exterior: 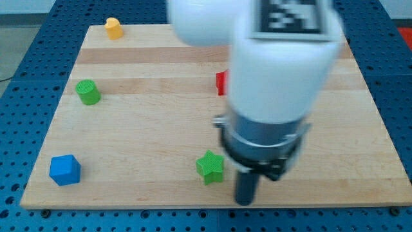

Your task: Move the green star towards the red star

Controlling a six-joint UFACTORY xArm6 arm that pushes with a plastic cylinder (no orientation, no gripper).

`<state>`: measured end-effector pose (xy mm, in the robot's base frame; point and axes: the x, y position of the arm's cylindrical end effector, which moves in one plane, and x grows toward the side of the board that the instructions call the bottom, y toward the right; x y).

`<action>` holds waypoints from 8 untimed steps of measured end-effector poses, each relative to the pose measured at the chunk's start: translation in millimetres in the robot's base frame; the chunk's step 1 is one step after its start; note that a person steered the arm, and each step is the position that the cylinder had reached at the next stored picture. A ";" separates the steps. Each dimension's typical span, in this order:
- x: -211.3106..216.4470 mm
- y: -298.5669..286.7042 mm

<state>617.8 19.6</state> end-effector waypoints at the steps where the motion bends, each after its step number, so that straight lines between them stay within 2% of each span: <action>1: -5.9 -21.0; 2: -24.7 -20.8; 4: -44.6 -60.8; 7: -131.7 -26.0; 8: -126.9 -19.7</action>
<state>490.9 -0.1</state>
